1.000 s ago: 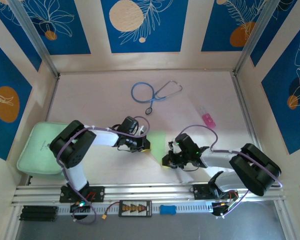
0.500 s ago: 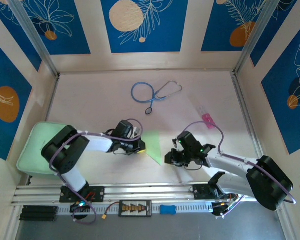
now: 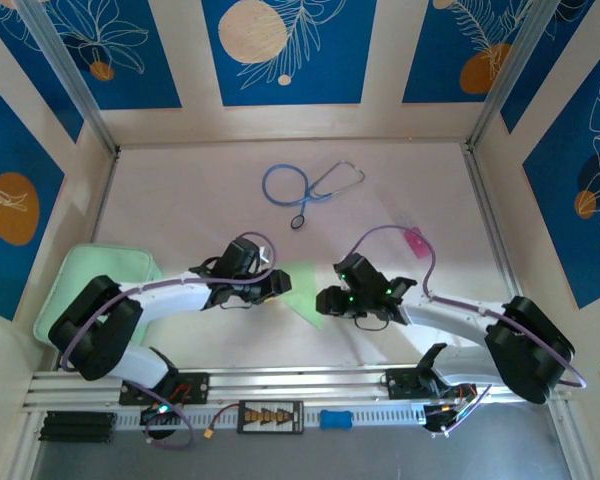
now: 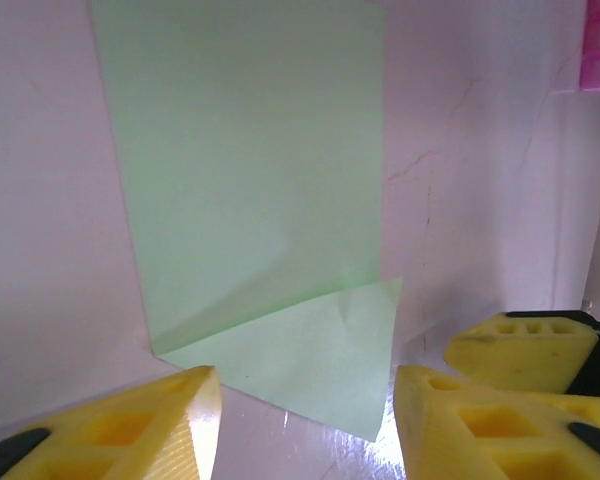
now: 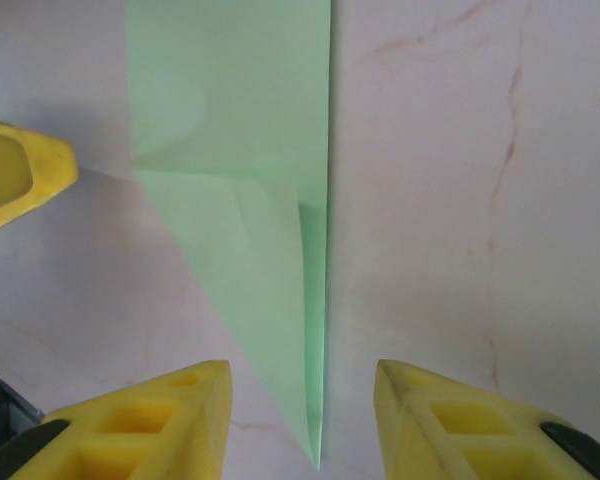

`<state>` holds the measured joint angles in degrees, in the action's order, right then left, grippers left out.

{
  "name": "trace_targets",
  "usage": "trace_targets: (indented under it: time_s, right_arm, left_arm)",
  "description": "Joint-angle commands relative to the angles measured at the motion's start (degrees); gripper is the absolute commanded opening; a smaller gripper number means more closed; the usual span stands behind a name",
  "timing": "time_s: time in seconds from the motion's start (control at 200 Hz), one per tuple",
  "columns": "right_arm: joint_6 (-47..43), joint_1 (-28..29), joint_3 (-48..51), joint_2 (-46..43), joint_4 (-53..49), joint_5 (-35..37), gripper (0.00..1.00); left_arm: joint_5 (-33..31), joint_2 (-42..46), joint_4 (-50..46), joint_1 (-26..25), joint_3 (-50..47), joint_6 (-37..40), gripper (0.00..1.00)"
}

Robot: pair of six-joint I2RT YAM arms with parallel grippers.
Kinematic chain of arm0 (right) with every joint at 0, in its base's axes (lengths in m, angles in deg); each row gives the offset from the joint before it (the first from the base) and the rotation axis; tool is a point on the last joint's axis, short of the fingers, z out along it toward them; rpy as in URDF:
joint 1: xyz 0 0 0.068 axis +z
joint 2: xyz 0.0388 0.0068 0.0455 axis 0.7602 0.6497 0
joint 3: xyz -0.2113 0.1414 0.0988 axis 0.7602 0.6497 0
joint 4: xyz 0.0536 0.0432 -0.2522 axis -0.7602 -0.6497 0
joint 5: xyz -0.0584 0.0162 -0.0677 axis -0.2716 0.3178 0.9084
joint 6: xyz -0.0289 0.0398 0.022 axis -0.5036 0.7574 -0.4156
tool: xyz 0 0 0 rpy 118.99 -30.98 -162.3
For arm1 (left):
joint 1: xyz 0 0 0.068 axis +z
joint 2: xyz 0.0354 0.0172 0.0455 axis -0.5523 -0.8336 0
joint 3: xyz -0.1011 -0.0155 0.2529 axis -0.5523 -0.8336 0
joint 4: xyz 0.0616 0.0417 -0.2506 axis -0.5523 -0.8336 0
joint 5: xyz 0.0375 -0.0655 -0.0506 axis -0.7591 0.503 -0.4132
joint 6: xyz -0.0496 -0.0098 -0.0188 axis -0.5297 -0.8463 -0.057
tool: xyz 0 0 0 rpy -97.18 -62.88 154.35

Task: Fold a paper plane with a square sheet of paper (pick it up from the middle)
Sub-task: Fourth fold the wing at the center of the table.

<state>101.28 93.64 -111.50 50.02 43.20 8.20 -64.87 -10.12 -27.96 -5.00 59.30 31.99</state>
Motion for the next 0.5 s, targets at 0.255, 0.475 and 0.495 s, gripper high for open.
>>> trace_targets:
  time_s: [0.255,0.475,0.495]
  right_arm:
    - [-0.74,-4.43,-3.79,9.86,7.81,-9.03,0.37]
    - [-1.51,-5.57,-5.72,13.35,9.44,-11.37,0.33]
    - [-1.51,-5.58,-5.77,13.61,9.6,-11.42,0.33]
  left_arm:
    - [9.34,-3.77,-0.13,6.95,1.23,3.41,0.53]
    - [10.84,-4.45,-0.01,8.28,1.05,3.76,0.54]
    - [10.89,-4.44,0.03,8.36,1.05,3.76,0.54]
